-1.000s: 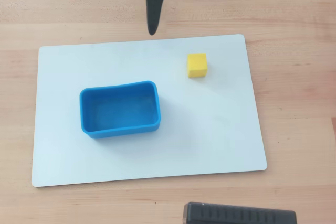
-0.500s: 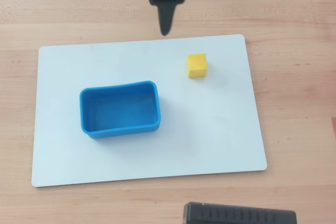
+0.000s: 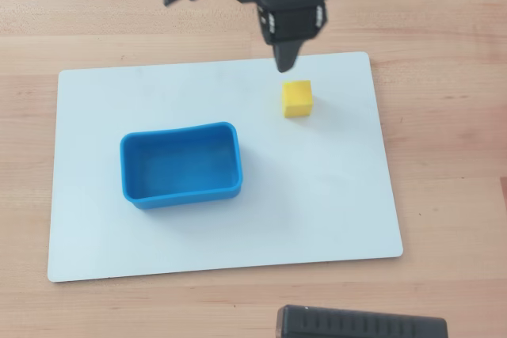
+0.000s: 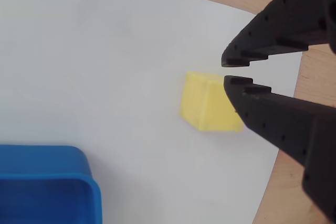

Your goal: Pick up yellow cube and drop it in the blue rectangular bin

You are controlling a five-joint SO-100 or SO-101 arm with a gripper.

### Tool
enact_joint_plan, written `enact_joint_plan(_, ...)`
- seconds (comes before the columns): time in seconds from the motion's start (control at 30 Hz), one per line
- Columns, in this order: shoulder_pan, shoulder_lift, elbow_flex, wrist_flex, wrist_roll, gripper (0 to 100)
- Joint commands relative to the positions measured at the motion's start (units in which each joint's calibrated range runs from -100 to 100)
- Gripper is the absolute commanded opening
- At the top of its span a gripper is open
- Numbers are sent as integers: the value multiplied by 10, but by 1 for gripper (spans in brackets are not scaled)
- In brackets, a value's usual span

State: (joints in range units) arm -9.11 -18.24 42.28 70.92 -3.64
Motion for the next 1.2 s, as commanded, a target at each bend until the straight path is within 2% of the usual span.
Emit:
enact_joint_plan(0.0, -44, 40, -125, 8, -20, 0)
enact_joint_plan(0.2, -66, 101, -165, 7, -27, 0)
enact_joint_plan(0.33, -30, 101, -167, 8, -29, 2)
enact_joint_plan(0.6, 0, 98, -167, 28, -40, 23)
enact_joint_plan(1.17, -38, 152, -161, 20, -40, 24)
